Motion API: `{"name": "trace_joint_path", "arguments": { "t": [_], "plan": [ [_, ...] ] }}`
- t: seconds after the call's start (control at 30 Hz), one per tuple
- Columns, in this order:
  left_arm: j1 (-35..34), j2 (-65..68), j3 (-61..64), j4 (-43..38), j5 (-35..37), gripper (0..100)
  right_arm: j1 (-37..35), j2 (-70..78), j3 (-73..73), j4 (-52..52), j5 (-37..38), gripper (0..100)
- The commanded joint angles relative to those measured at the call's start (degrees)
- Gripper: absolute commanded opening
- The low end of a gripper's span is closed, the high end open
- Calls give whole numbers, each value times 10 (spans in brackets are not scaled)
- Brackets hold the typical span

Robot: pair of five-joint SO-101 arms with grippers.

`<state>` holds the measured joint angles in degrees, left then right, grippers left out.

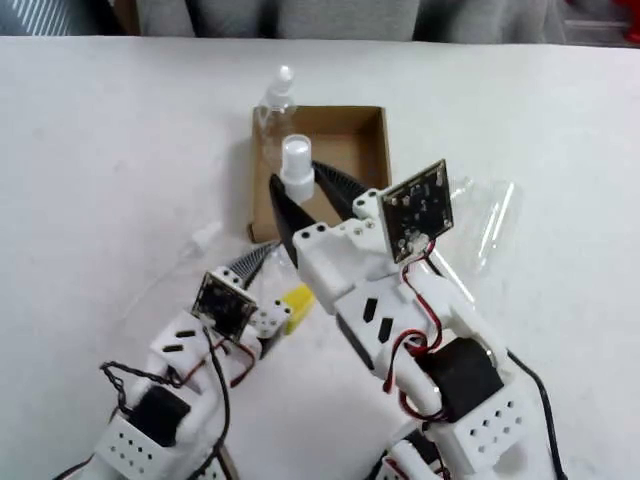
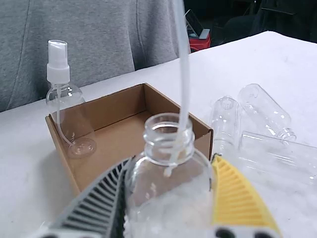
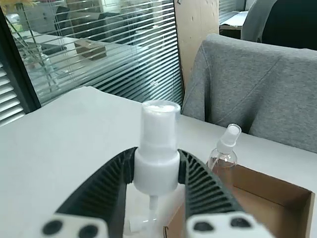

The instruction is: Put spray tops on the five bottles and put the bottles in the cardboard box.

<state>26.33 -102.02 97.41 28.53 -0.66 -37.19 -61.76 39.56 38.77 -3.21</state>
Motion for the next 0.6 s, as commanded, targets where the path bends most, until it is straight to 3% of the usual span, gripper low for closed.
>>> {"name": "trace_joint_path", "arguments": {
  "t": [0.0,0.37,0.57],
  "plan": [
    [7,-14,-4,0,-3,20,-7,-8,16,-14,2,16],
    [7,-14,-4,0,-3,20,-7,-109,168,-88,2,16],
    [7,-14,-4,-1,-3,20,-64,-141,227,-91,2,16]
  ]
}}
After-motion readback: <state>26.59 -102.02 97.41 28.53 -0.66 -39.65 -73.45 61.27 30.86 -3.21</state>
